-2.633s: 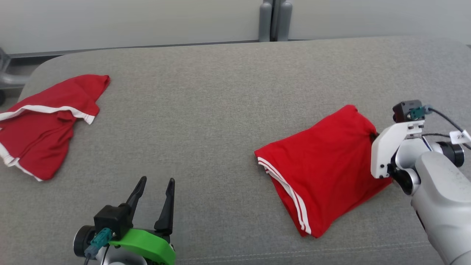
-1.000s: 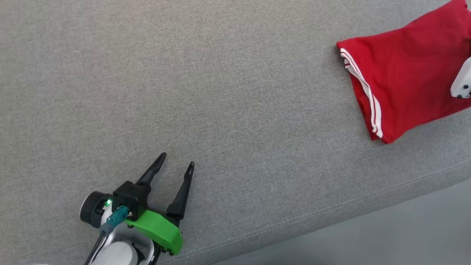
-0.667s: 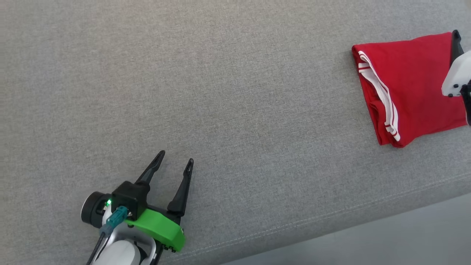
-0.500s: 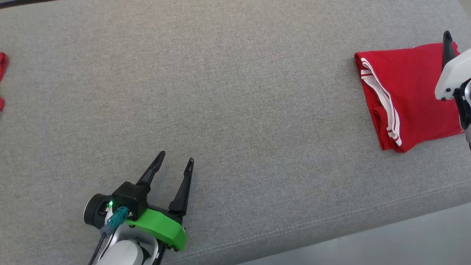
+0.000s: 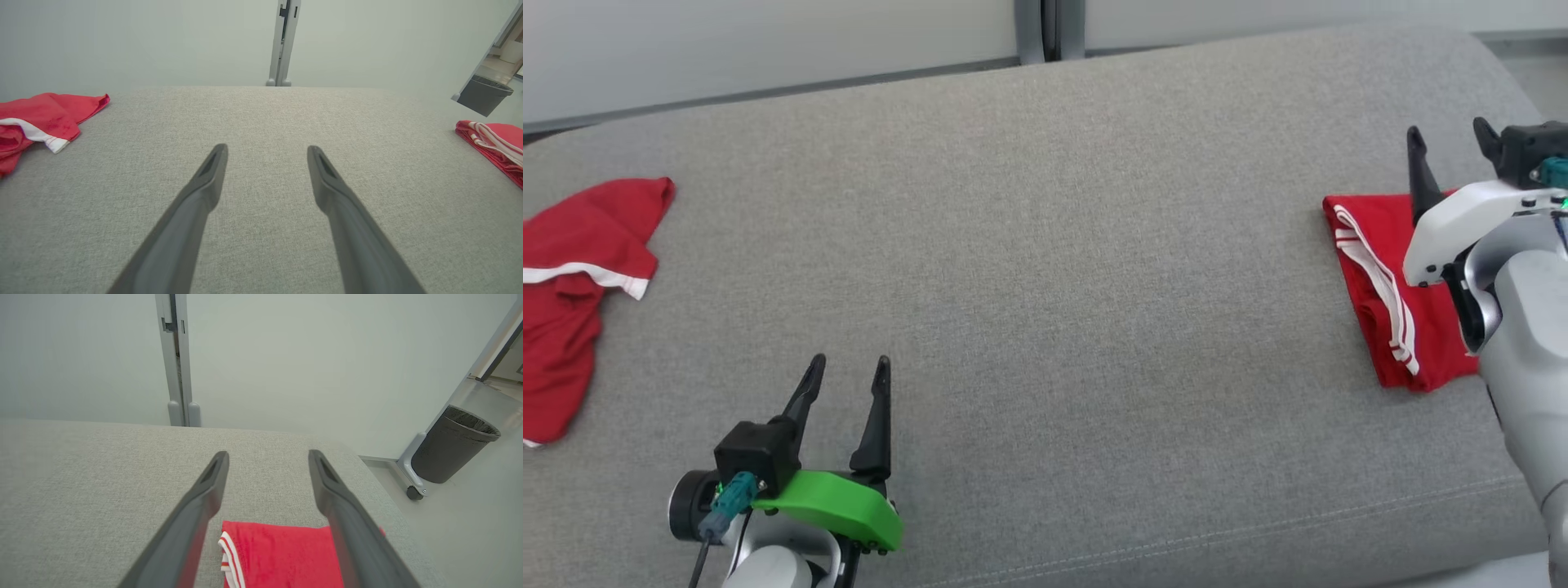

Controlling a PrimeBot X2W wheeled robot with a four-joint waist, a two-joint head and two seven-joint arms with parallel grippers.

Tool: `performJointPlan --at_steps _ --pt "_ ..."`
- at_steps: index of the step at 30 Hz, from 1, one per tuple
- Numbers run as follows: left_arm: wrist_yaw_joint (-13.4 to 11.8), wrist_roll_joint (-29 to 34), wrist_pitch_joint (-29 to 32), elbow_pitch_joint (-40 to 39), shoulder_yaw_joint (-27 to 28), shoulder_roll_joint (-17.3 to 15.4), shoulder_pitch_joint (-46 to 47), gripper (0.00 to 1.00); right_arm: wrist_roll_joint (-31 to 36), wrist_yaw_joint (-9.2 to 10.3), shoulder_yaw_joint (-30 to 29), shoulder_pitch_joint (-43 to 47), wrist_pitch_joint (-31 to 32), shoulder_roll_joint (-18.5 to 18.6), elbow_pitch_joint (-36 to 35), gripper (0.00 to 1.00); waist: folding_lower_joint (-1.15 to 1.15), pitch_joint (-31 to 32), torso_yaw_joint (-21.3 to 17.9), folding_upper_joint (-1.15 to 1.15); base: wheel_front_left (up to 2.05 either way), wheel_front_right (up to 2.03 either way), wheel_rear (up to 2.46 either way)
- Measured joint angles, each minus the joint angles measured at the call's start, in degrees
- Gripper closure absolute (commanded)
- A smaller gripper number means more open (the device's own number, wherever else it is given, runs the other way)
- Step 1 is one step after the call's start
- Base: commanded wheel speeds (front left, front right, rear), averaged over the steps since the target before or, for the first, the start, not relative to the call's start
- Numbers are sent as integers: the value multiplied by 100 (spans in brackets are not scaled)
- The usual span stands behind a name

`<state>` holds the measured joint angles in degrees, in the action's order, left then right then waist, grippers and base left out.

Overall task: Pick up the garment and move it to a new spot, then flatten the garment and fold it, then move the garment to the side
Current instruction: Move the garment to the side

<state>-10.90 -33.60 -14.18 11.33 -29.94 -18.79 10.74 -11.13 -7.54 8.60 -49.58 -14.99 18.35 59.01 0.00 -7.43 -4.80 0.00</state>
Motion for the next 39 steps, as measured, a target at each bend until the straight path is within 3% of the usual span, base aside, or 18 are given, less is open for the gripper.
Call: performJointPlan --at_steps 11,16,22,30,39 --pt "-129 -263 1 77 337 -109 -248 0 -154 0 109 1007 0 -372 -602 0 0 804 242 0 0 0 0" --pt "-111 -319 49 163 333 -149 -327 0 21 0 -74 1539 -1 -840 -845 0 0 1053 339 0 0 0 0" --pt "-68 -350 0 202 375 -159 -476 0 227 1 -242 2070 2 -1137 -1177 0 0 1250 434 0 0 0 0" --pt "-24 -318 -58 163 486 -119 -780 0 526 1 -656 2869 200 -1417 -2027 0 0 1439 523 0 0 0 0" --pt "-233 -133 -77 71 898 -85 -1272 0 467 1 -1015 3963 542 -1541 -3238 0 0 1592 433 0 0 0 0"
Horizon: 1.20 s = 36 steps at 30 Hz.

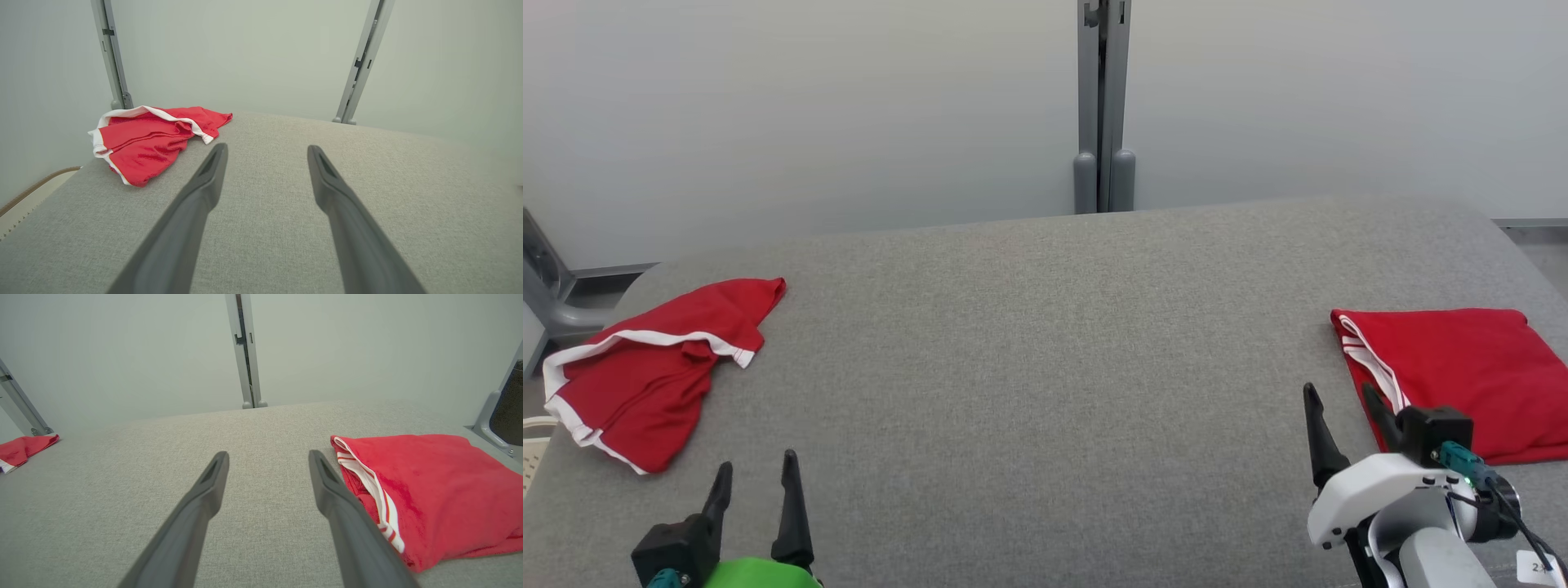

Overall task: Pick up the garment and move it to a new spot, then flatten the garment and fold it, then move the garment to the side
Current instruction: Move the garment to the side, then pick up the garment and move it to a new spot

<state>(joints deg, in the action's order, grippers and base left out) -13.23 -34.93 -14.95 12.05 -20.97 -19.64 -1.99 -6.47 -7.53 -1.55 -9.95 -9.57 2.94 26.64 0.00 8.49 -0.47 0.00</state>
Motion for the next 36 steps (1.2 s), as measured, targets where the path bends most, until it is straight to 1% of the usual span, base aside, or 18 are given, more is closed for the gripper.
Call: performJointPlan --at_steps 1,4,8,11,15,16,22,28,36 --pt "-37 35 -1 -53 115 24 -26 0 -115 0 -10 109 18 0 -109 0 0 14 -7 0 0 0 0" --pt "-30 143 -7 -171 456 162 -148 0 -431 0 62 411 86 -2 -364 0 0 43 -17 0 0 0 0" --pt "107 268 -9 -396 940 533 -398 0 -619 1 134 662 109 -8 -586 0 0 56 -16 0 0 0 0" --pt "380 381 -9 -515 1152 773 -587 0 -703 1 221 754 99 -10 -689 0 0 51 -4 0 0 0 0" --pt "806 598 -9 -608 1195 931 -756 0 -708 1 237 816 101 -12 -770 0 0 36 37 0 0 0 0" --pt "898 641 -9 -617 1189 946 -784 0 -708 1 233 832 116 -11 -783 0 0 32 53 0 0 0 0" --pt "1116 881 -7 -426 1048 904 -884 0 -747 1 266 905 146 -9 -800 0 0 20 158 0 0 0 0" --pt "1156 927 24 -316 977 831 -853 0 -757 1 318 962 149 -10 -792 0 0 -23 207 0 0 0 0" --pt "1169 927 24 -272 982 804 -794 0 -767 1 322 959 168 -10 -780 0 0 -83 180 0 0 0 0"
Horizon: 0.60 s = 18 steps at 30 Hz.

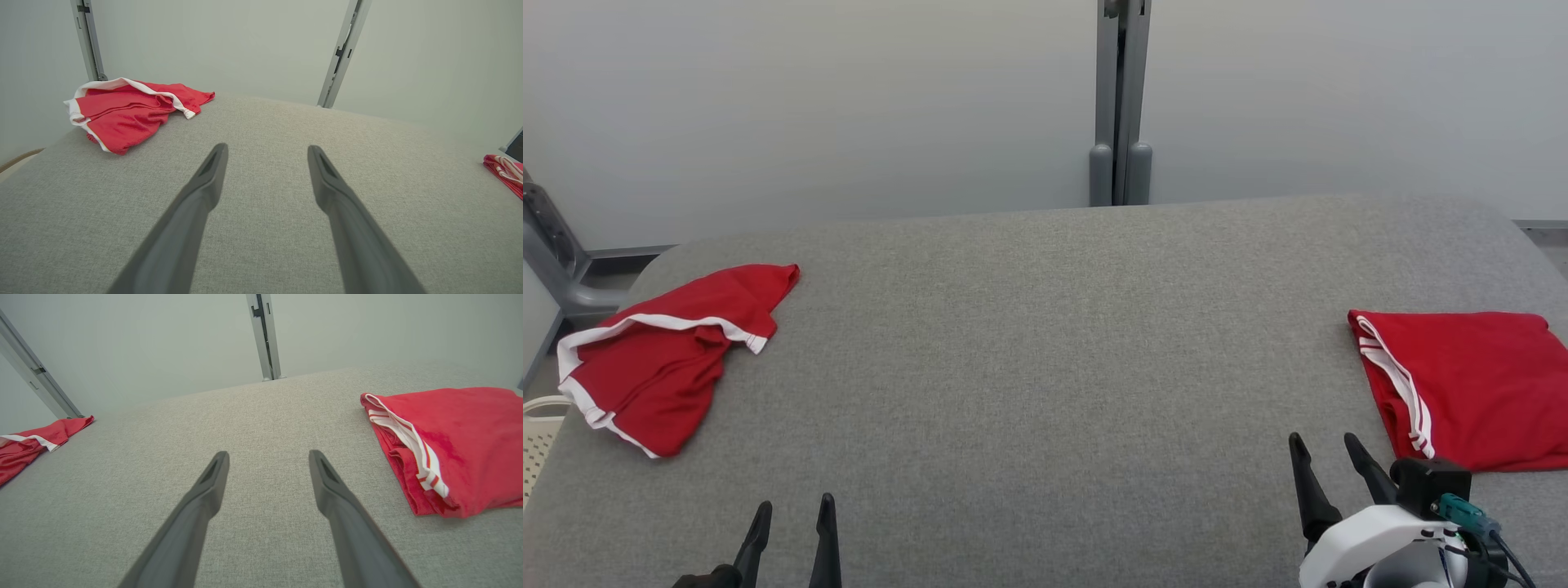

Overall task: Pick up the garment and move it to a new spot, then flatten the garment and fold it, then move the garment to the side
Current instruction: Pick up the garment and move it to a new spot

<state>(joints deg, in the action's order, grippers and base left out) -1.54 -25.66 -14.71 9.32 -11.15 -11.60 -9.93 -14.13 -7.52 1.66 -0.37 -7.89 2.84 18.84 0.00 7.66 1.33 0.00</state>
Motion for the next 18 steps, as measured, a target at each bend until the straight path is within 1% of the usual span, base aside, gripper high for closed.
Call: performJointPlan --at_steps 9,14,18 --pt "9 18 -7 132 -7 -3 121 0 4 0 13 0 25 0 2 0 0 -28 94 0 0 0 0" --pt "4 16 -7 181 -4 -11 162 0 -13 0 33 2 15 1 15 0 0 -34 287 0 0 0 0" --pt "-5 20 2 111 -22 -47 159 0 -62 0 68 8 -29 0 52 0 0 -23 512 0 0 0 0"
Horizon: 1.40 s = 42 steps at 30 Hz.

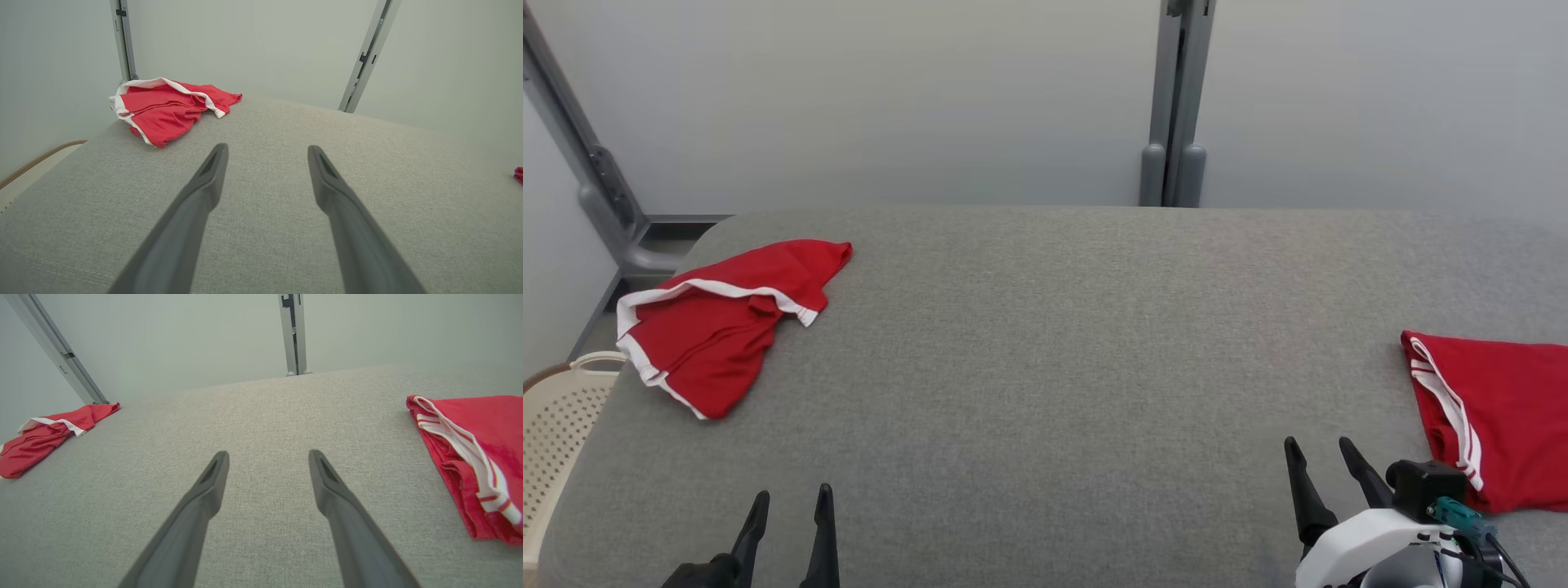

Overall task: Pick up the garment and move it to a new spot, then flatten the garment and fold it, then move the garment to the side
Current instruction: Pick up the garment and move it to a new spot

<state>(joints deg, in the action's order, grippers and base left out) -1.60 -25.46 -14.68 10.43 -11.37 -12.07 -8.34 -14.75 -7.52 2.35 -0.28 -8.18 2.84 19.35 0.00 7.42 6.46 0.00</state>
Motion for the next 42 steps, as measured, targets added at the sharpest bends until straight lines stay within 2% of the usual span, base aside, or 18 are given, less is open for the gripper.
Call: performJointPlan --at_steps 9,24,33,38,42 --pt "-162 37 185 -354 25 -155 -177 0 -218 0 213 -2 -114 -1 142 0 0 33 669 0 0 0 0" --pt "-268 -3 476 -698 53 -336 -286 0 -335 0 403 -109 -301 -3 406 0 0 25 1623 0 0 0 0" --pt "-290 -19 615 -775 -14 -385 -319 0 -347 0 442 -149 -352 -5 450 0 0 -33 1805 0 0 0 0" --pt "-261 37 1067 -411 -202 -438 220 0 -238 0 370 -175 -297 -5 382 0 0 -137 1886 0 0 0 0" --pt "-37 -22 1713 166 -504 -302 1044 0 -111 0 311 -232 -187 -2 203 0 0 -283 1984 0 0 0 0"
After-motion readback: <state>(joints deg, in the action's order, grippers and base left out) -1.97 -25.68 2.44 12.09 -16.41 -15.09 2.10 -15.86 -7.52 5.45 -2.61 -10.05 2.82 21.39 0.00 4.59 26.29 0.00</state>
